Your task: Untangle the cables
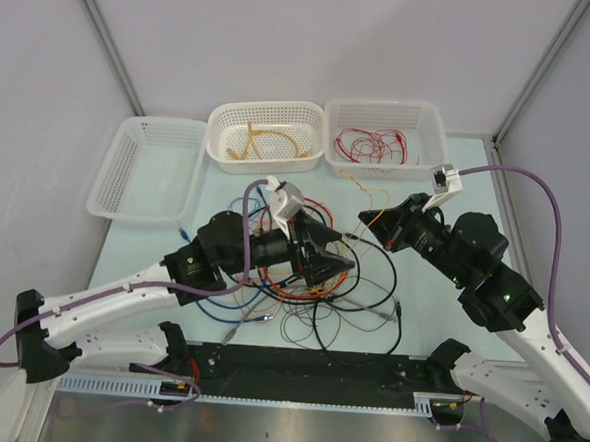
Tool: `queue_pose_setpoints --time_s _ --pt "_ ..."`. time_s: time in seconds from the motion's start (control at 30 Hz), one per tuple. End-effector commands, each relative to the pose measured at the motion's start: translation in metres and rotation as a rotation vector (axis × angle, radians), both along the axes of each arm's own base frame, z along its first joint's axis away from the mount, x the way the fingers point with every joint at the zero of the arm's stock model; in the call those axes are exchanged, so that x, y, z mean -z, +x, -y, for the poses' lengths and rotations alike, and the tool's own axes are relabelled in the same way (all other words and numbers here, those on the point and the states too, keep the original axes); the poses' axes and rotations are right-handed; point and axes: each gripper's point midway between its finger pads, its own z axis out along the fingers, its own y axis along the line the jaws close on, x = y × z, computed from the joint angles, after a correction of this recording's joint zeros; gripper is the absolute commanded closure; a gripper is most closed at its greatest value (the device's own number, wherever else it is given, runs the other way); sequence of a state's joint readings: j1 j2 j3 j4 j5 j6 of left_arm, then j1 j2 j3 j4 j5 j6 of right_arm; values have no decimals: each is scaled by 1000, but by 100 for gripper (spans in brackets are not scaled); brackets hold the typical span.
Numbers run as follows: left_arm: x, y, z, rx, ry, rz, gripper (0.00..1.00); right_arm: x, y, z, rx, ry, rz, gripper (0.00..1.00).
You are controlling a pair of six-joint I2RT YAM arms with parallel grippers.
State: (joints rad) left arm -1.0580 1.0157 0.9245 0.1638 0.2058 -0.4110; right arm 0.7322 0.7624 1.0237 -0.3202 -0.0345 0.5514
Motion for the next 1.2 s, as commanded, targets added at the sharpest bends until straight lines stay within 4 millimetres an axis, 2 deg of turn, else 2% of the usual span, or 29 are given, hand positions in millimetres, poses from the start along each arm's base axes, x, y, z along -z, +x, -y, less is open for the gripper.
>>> queue_pose_setpoints --time_s 0.0,0.13,0.23,0.47,0.63,0.73,0.77,0.87,0.9,1.0,1.03,1.17 --pt "-17 -16 17 45 -22 109 22 -22 -1 3 11 49 28 100" --pt "-8 -9 26 -13 19 143 23 -25 -1 2 7 62 27 100" --pt "1 11 28 -119 53 130 26 -26 -1 0 -1 68 24 100" --pt "7 47 14 -341 82 107 30 -22 -3 -3 -15 70 1 100" --pt "11 58 13 -398 118 109 34 -22 -4 -5 -24 74 -3 100" --pt "12 60 12 -408 128 110 53 -22 -5 -4 -23 74 -1 100" --pt "11 61 10 -417 128 109 73 -22 -5 -3 -20 72 -1 100" --pt "6 62 -5 -460 115 110 91 -21 -5 2 -3 61 6 100" --pt "-2 60 -13 -467 92 113 91 -20 -5 3 6 54 4 100" --pt "-4 59 -35 -509 96 115 93 -16 -3 7 25 36 3 100" --pt "-14 57 -50 -535 65 118 94 -15 -1 9 33 30 2 100" --pt "-34 52 -85 -593 -2 116 100 -9 4 15 75 -1 -1 100"
